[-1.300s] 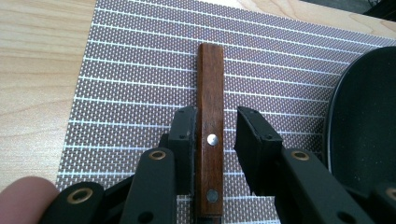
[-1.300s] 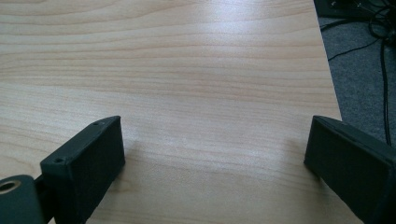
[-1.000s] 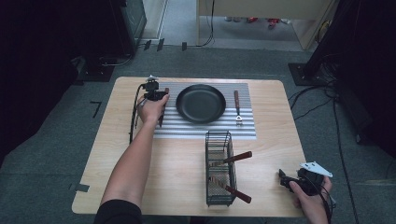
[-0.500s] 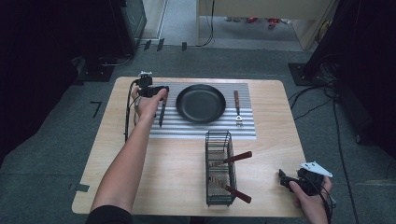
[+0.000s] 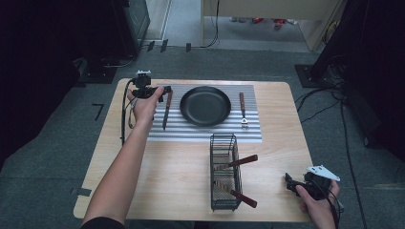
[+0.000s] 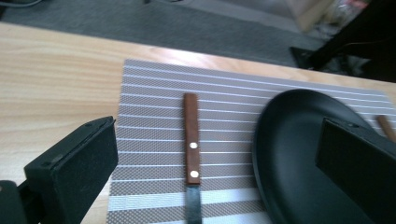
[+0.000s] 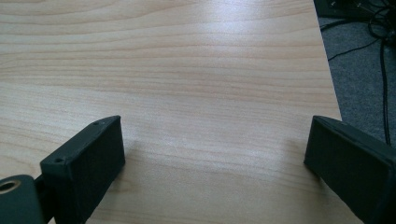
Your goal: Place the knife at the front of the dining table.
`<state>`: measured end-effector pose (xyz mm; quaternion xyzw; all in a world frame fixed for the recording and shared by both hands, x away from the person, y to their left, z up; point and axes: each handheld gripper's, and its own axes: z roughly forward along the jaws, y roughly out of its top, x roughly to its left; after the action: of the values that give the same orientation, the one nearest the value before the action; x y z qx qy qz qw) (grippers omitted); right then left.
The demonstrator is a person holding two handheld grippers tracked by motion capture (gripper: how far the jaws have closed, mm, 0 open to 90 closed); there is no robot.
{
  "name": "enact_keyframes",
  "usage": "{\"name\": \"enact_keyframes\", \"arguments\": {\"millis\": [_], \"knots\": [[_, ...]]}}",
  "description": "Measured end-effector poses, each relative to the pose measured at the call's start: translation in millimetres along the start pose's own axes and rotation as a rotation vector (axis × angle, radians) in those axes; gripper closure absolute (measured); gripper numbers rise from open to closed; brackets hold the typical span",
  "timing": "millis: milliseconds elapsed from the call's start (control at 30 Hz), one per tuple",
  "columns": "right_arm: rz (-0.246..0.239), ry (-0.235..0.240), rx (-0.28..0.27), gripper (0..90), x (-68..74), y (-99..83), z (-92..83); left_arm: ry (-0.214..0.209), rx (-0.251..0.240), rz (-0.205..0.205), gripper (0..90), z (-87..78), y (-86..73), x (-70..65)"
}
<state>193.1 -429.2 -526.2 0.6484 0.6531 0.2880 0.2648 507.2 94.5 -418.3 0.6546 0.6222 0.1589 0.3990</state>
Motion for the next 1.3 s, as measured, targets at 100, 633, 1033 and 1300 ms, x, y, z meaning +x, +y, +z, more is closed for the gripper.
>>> {"name": "enact_keyframes", "arguments": {"millis": [100,633,1033,1300], "knots": [[0.0,0.0,0.0,4.5,0.0,0.0,0.0,-0.015,-0.004,0.01,0.0,-4.6,-2.5,-0.4],[0.0,0.0,0.0,4.6,0.0,0.0,0.0,0.007,-0.035,0.102,0.0,-30.5,-51.8,6.4],[0.0,0.0,0.0,4.6,0.1,0.0,0.0,0.008,-0.078,0.099,0.0,-64.1,-99.8,25.1],[0.0,0.0,0.001,4.6,0.0,0.0,0.0,0.04,-0.088,0.129,0.0,-88.8,-132.2,39.1]]}}
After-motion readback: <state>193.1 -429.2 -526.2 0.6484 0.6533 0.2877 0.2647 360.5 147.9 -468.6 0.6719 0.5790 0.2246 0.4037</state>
